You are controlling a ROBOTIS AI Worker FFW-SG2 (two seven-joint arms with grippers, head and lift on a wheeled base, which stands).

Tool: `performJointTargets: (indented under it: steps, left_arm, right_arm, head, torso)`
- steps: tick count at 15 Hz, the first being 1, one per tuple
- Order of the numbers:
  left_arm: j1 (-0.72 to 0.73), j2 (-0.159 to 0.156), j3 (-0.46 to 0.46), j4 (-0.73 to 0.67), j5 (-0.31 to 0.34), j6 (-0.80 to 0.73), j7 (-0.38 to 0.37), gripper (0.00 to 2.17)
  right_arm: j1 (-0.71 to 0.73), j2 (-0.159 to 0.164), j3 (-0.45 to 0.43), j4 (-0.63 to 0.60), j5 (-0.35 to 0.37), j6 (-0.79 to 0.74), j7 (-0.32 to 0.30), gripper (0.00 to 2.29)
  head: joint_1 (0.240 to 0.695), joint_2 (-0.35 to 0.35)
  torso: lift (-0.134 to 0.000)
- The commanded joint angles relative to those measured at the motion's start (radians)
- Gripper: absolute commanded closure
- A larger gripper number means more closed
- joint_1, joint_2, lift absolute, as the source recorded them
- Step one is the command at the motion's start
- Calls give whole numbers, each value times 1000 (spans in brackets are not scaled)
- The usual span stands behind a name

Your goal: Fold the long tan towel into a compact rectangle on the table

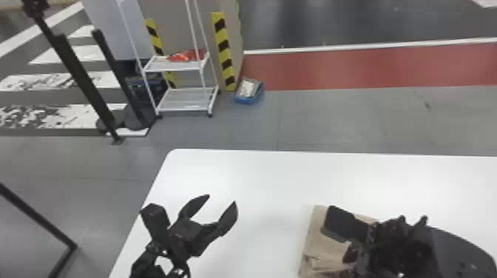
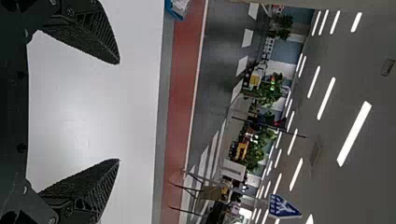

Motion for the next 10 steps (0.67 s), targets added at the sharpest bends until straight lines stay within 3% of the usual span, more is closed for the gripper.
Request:
performJointTargets:
  steps: [1, 6, 7, 8, 10]
  left_arm:
    - [-5, 0, 0, 4, -1, 0, 1, 147]
    - [-20, 0, 0, 18, -3, 0, 1, 147]
    - [-25, 0, 0, 21, -3, 0, 1, 147]
    - [-28, 0, 0, 26, -3, 0, 1, 147]
    - [-29, 0, 0, 27, -4, 0, 4, 147]
  right_arm:
    - [-6, -1, 9, -5, -2, 29, 6, 799]
    - [-18, -1, 27, -23, -8, 78, 51, 795]
    - [-19, -2, 30, -23, -8, 87, 57, 694]
    - [-21, -1, 32, -25, -8, 99, 60, 313]
    - [-21, -1, 33, -25, -3, 102, 60, 269]
  head:
    - [695, 188]
    - [695, 194]
    - [695, 196]
    - [695, 197]
    - [695, 199]
  torso:
    - [0]
    - [0]
    - [0]
    - [0]
    - [0]
